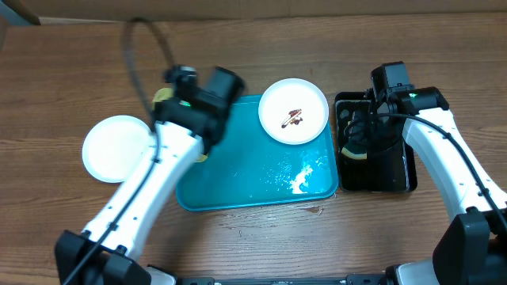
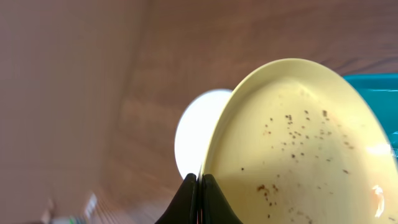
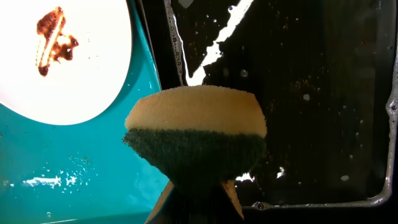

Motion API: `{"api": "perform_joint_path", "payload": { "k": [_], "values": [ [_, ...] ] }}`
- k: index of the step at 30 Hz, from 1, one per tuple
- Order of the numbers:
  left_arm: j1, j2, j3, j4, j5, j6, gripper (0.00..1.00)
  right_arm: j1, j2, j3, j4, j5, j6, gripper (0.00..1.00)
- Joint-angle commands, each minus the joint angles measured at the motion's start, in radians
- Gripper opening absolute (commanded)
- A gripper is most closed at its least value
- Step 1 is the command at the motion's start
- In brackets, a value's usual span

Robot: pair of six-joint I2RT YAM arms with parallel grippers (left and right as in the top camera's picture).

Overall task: Clean dirty plates on tray and stack at the side
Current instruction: 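Lower the yellow-green plate onto the white plate and release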

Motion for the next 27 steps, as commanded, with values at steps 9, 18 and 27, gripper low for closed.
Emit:
{"api": "perform_joint_path", "payload": {
  "k": [9,18,27],
  "values": [
    [0.557,-0.047,-0.003,0.031,0.576,0.075,0.04,-0.001,-0.005,-0.005,0.001,0.009,-0.004,0.04],
    [0.742,-0.005,-0.004,0.135,0.612,0.114,0.04,-0.001,-0.005,-0.005,-0.007,0.009,-0.004,0.04],
    [0.786,0.065,-0.004,0.131,0.589,0.111,0.11,-0.001,-0.005,-0.005,-0.01,0.009,-0.004,0.04]
  ]
}}
